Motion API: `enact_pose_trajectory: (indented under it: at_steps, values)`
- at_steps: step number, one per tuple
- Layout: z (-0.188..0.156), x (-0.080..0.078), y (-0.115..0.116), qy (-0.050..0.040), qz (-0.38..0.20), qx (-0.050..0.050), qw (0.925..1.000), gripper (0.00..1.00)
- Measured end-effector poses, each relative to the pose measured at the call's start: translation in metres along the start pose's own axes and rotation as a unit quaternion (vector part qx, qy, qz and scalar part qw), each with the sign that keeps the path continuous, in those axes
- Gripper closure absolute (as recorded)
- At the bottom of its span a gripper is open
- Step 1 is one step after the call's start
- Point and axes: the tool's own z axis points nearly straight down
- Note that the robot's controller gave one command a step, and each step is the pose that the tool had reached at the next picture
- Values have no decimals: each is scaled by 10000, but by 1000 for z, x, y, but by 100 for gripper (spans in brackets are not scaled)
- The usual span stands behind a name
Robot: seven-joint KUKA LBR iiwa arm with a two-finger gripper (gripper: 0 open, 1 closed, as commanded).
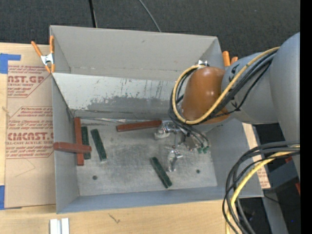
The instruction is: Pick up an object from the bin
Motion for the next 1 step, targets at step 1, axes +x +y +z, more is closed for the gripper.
enact_pose_trajectory:
  at_steps: [1]
  values:
    - [0, 0, 0, 0, 0, 0, 10000, 0]
